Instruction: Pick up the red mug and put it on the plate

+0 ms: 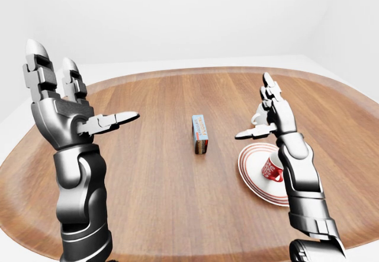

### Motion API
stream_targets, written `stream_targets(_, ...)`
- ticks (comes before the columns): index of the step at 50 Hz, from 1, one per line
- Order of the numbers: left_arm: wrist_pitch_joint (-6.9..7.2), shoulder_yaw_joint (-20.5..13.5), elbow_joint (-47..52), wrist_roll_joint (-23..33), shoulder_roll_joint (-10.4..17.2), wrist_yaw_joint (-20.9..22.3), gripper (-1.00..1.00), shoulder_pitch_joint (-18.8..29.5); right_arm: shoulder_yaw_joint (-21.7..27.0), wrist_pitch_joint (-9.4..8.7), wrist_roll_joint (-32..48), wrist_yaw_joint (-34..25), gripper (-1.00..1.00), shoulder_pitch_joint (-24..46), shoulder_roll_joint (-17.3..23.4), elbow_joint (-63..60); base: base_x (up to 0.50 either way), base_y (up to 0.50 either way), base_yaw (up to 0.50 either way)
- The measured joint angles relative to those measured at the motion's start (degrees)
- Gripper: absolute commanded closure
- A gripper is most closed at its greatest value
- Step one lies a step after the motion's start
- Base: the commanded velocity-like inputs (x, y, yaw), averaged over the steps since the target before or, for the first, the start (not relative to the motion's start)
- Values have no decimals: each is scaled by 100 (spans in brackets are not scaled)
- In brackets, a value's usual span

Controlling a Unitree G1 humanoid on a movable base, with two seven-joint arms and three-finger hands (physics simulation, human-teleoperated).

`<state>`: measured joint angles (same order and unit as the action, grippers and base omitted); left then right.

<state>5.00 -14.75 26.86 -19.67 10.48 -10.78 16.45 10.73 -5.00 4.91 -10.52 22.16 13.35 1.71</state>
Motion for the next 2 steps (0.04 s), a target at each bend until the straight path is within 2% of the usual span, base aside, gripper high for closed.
stream_targets(2, 0, 0, -6, 2, 1, -1, -100, 5, -47, 0, -72, -6, -100, -14, -51, 10, 0, 0, 0)
